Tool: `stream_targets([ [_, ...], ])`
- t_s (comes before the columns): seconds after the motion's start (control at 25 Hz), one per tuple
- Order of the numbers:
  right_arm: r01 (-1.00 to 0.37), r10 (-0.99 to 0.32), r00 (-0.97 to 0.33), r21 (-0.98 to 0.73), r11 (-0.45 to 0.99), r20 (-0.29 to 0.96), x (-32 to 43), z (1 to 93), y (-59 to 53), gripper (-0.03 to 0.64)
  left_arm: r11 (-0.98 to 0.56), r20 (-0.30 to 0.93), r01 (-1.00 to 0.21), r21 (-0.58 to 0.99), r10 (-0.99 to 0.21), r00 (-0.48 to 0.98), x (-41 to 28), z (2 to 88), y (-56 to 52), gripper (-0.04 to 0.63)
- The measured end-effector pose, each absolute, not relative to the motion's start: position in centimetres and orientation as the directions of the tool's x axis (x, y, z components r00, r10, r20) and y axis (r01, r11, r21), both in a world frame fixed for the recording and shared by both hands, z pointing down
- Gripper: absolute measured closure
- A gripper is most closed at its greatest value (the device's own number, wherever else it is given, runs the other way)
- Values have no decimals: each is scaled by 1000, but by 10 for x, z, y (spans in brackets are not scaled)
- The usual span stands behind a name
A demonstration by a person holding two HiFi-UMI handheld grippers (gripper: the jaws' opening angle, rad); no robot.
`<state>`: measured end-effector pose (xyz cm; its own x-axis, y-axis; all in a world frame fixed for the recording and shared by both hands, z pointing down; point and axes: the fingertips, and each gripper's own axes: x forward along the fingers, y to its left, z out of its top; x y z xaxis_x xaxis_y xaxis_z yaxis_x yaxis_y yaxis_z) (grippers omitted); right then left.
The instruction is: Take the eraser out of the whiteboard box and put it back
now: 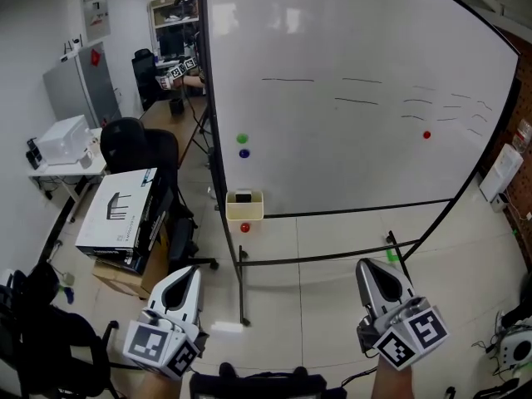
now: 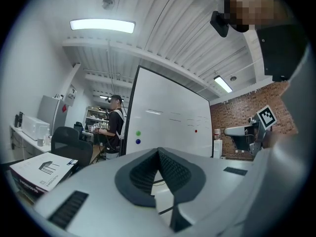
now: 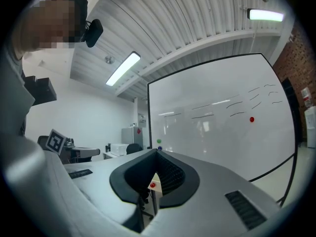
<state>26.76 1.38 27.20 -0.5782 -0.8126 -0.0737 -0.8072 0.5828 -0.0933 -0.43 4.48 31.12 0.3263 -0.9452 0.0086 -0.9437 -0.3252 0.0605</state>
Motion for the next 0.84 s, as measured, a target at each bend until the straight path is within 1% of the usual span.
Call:
stream_targets([
  [0.48, -796, -798, -598, -63, 602, -66, 244, 273, 10, 600, -333, -1, -941, 68, -943, 333, -18, 307, 42, 575],
  [0.84, -795, -797, -600, -60, 604, -68, 241, 273, 4, 600, -323, -3, -944, 73, -946, 323, -23, 309, 35, 575],
])
